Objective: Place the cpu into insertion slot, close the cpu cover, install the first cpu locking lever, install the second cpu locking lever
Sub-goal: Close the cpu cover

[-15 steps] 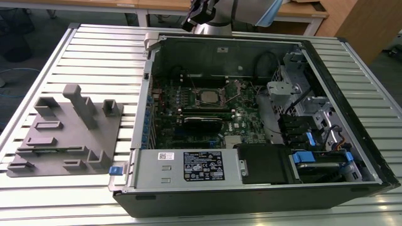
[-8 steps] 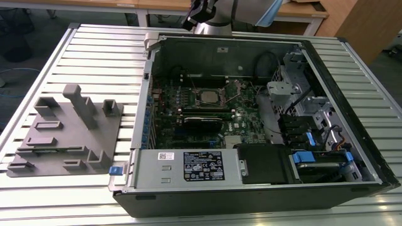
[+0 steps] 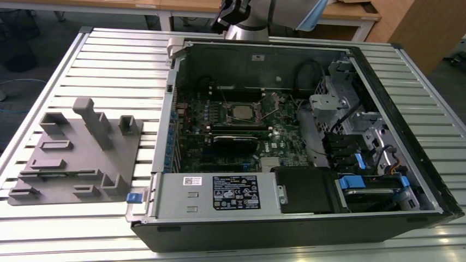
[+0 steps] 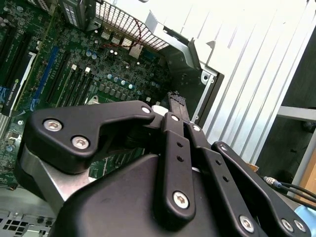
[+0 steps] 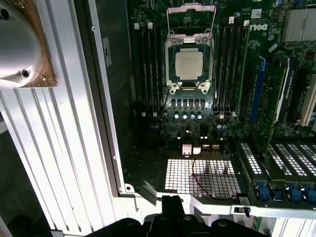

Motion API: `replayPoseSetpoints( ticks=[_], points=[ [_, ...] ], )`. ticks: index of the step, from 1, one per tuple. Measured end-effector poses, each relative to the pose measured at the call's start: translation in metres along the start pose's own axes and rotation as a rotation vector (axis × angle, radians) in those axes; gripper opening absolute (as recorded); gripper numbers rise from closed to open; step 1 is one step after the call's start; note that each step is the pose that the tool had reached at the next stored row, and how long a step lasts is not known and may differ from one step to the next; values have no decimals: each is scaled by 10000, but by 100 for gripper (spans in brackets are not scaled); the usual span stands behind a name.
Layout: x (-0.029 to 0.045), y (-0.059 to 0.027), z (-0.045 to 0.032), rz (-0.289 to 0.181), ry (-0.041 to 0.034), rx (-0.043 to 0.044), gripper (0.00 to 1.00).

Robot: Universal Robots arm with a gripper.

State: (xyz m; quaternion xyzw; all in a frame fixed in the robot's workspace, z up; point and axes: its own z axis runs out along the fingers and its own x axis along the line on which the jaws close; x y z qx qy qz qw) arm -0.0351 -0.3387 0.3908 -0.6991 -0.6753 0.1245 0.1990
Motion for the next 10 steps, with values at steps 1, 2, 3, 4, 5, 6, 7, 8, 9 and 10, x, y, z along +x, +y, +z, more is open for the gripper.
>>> replayPoseSetpoints(
  ticks=[1, 2, 3, 4, 5, 6, 7, 8, 9, 10],
  points=[
    [1, -2, -3, 0, 0, 0, 11],
    [1, -3, -7, 0, 1, 0, 11],
    [1, -5, -10, 0, 0, 0, 11],
    [2, -7, -14, 0, 0, 0, 11],
    [2, -9, -18, 1, -1, 0, 11],
    [2, -11, -21, 0, 0, 0, 11],
    [3, -12, -24, 0, 0, 0, 11],
    [3, -14, -28, 0, 0, 0, 11],
    [4, -16, -31, 0, 0, 0, 11],
    [4, -18, -35, 0, 0, 0, 11]
  ],
)
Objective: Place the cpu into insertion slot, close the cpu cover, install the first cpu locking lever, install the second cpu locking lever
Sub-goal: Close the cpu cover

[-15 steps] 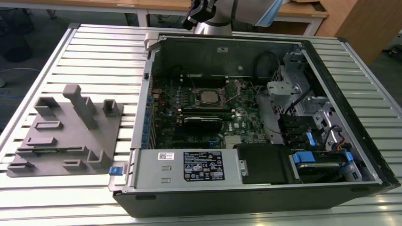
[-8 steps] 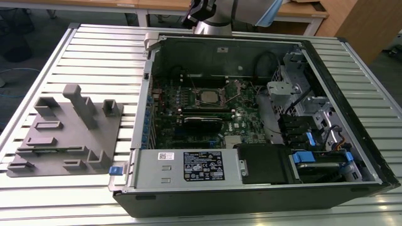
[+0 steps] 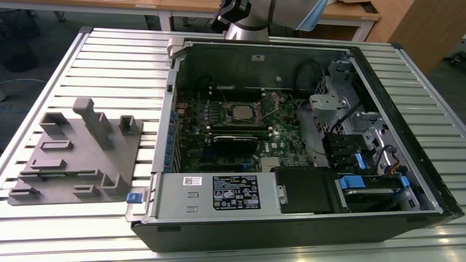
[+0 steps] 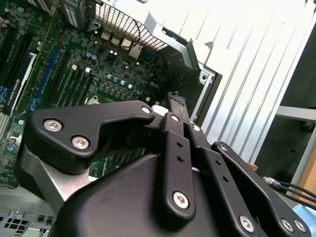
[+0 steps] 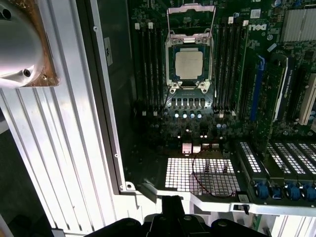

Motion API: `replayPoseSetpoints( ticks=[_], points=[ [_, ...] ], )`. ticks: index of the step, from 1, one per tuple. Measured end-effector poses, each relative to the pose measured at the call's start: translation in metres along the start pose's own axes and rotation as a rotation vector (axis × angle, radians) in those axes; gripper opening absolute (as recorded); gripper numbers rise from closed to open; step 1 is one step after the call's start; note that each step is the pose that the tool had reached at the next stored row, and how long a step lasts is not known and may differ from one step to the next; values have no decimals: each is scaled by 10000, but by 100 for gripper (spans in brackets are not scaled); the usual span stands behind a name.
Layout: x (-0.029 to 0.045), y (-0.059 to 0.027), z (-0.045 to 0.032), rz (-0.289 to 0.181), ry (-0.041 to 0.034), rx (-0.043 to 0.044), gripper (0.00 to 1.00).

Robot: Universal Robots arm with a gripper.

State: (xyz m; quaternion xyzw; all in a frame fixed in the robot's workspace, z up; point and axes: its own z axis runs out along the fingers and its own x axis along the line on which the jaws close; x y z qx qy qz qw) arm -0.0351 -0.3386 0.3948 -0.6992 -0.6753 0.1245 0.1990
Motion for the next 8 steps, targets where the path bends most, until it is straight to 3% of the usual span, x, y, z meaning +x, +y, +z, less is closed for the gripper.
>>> replayPoseSetpoints(
  ticks=[8],
  points=[
    [3, -14, -28, 0, 0, 0, 11]
  ],
)
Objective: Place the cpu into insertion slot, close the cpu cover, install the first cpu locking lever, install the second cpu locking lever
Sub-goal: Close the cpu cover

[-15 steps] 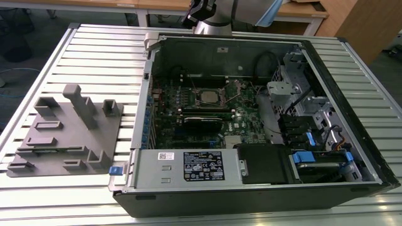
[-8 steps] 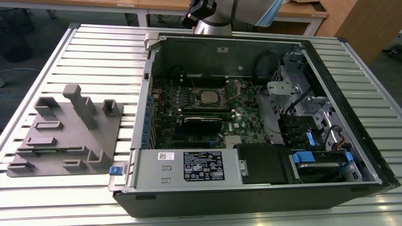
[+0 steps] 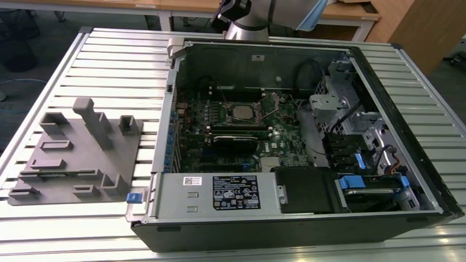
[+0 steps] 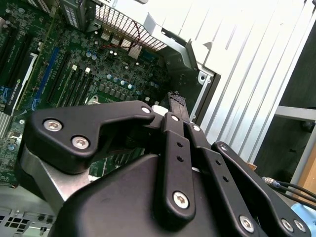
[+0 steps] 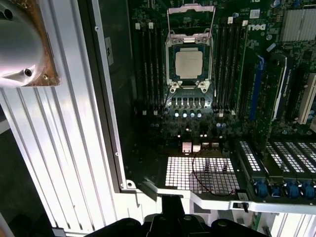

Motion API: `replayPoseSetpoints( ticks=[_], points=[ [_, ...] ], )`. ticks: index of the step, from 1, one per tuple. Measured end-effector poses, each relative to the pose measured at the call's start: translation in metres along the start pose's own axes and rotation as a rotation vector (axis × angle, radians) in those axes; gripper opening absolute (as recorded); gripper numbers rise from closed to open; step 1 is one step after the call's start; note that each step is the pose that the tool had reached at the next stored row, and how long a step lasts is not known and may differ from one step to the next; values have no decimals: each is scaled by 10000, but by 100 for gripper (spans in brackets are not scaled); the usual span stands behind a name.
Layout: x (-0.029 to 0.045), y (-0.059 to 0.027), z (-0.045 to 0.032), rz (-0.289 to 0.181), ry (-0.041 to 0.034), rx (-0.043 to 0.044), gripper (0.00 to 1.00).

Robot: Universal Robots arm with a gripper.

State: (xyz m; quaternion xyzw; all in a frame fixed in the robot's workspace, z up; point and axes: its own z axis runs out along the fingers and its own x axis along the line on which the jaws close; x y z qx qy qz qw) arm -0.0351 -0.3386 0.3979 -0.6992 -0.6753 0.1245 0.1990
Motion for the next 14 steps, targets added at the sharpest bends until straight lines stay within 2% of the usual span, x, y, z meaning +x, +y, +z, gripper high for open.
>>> replayPoseSetpoints(
  ticks=[14],
  points=[
    [5, -24, -49, 0, 0, 0, 11]
  ],
)
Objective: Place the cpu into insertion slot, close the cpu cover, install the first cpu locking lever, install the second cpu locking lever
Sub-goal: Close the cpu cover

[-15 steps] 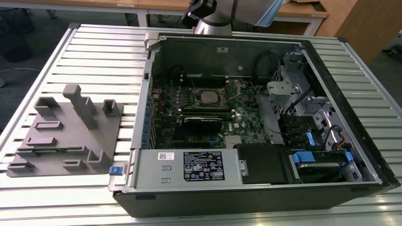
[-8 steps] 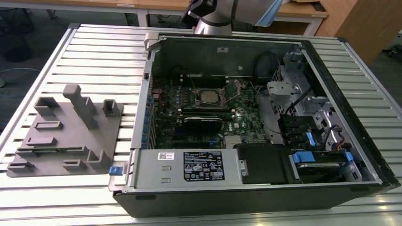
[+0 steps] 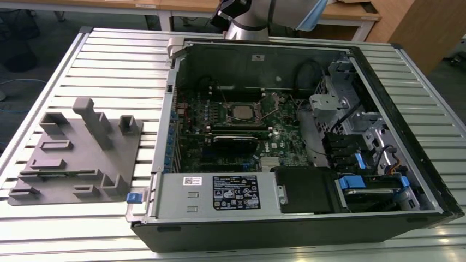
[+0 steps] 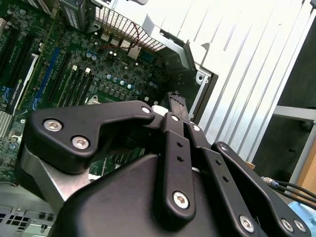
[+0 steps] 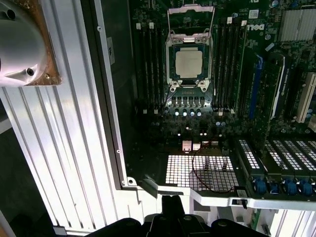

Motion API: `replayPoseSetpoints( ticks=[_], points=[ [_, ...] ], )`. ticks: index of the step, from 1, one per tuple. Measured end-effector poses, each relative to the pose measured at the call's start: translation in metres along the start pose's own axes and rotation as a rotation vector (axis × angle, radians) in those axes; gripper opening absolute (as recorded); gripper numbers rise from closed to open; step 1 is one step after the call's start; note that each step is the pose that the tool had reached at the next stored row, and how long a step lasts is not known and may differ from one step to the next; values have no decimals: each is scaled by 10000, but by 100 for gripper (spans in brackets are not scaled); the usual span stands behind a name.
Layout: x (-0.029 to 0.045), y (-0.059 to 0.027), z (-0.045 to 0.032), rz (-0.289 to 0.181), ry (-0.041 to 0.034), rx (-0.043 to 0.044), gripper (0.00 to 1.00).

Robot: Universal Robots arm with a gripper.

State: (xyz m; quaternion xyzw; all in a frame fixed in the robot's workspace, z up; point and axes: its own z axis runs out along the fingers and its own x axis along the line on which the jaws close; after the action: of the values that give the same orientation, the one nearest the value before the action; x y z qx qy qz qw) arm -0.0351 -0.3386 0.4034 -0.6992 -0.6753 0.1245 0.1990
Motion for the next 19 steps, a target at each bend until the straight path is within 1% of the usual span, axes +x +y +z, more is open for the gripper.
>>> replayPoseSetpoints(
  ticks=[19],
  points=[
    [7, -35, -70, 0, 0, 0, 11]
  ],
)
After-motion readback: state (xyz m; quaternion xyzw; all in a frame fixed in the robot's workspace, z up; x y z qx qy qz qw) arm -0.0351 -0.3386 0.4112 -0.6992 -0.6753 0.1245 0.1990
